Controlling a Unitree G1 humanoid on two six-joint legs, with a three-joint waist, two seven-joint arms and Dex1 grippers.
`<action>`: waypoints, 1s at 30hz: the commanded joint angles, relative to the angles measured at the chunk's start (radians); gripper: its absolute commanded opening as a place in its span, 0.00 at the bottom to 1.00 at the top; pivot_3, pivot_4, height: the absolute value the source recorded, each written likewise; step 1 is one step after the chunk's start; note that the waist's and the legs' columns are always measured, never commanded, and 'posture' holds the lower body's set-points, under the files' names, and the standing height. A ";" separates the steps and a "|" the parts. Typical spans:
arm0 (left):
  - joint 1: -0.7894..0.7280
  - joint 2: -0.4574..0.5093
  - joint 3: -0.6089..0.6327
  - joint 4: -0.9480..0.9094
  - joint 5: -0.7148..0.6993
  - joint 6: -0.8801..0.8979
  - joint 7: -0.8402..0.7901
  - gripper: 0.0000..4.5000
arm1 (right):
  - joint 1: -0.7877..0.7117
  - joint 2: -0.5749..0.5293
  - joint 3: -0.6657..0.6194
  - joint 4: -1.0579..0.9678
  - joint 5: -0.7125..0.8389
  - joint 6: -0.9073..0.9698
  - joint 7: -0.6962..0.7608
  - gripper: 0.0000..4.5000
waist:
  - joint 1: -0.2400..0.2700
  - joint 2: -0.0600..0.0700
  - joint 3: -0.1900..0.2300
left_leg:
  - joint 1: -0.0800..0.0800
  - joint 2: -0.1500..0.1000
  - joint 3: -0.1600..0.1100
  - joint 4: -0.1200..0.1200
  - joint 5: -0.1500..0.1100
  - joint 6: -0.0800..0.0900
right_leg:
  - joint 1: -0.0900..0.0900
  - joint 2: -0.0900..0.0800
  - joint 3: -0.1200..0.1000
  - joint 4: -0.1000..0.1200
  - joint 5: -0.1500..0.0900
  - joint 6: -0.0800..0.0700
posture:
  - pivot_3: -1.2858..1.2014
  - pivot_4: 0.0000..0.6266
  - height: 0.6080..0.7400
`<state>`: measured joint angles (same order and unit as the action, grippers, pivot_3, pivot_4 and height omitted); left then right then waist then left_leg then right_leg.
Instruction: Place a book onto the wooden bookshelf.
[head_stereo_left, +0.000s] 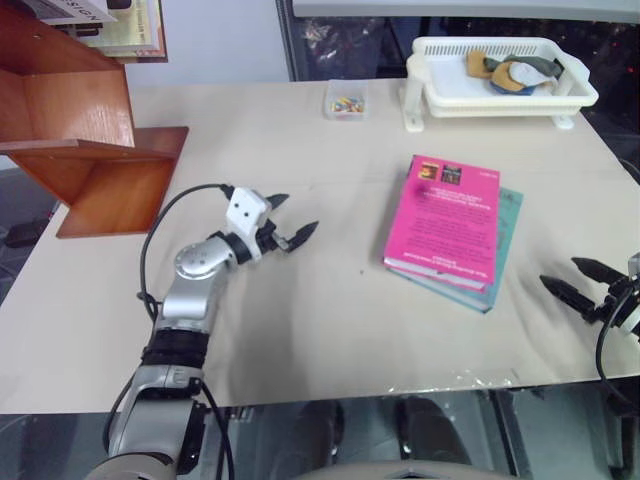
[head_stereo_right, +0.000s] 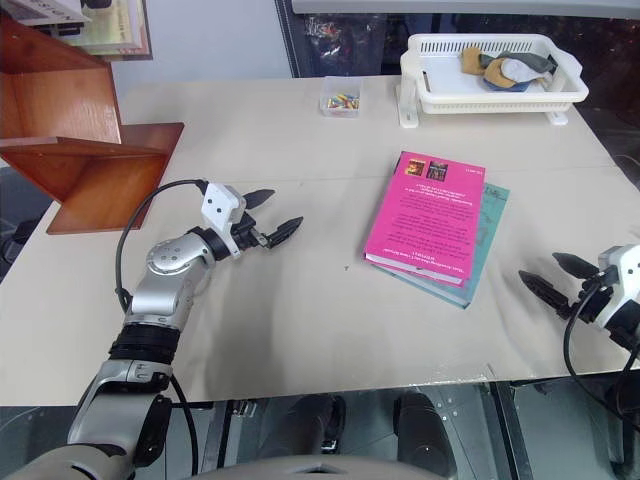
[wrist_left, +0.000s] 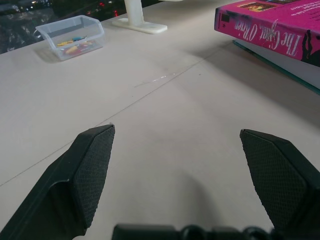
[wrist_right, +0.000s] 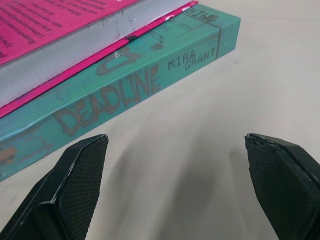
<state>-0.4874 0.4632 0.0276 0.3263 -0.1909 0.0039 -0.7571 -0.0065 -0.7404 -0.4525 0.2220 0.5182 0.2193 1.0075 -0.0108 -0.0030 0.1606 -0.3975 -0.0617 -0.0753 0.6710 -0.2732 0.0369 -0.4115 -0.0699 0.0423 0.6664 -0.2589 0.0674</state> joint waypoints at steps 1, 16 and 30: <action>-0.006 -0.003 0.014 -0.033 -0.020 -0.014 -0.009 0.99 | -0.006 -0.024 -0.030 -0.005 0.010 -0.009 0.010 1.00 | 0.000 0.000 0.000 | 0.000 0.000 0.000 0.000 0.000 0.000 | 0.000 0.000 0.000 0.000 0.000 0.000 | 0.52 0.24 1.00; -0.049 -0.034 -0.012 -0.025 -0.078 0.046 -0.123 0.99 | 0.055 -0.030 -0.084 -0.179 0.173 0.138 0.057 1.00 | 0.001 0.000 0.000 | 0.000 0.000 0.000 0.000 0.000 0.000 | 0.000 0.000 0.000 0.000 0.000 0.000 | 0.52 0.24 1.00; -0.330 -0.164 -0.089 0.304 -0.078 0.105 -0.287 0.99 | 0.290 -0.037 -0.250 -0.435 0.380 0.221 0.222 1.00 | 0.011 -0.002 0.000 | 0.000 -0.001 -0.001 0.003 -0.002 0.004 | 0.002 0.005 -0.002 0.001 0.000 0.000 | 0.52 0.24 1.00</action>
<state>-0.7814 0.3092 -0.0609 0.5925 -0.2759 0.1346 -1.0398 0.2728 -0.7602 -0.6468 -0.1726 0.8669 0.4347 1.2009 -0.0002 -0.0046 0.1609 -0.3973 -0.0623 -0.0765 0.6742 -0.2753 0.0408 -0.4093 -0.0650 0.0405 0.6677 -0.2590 0.0675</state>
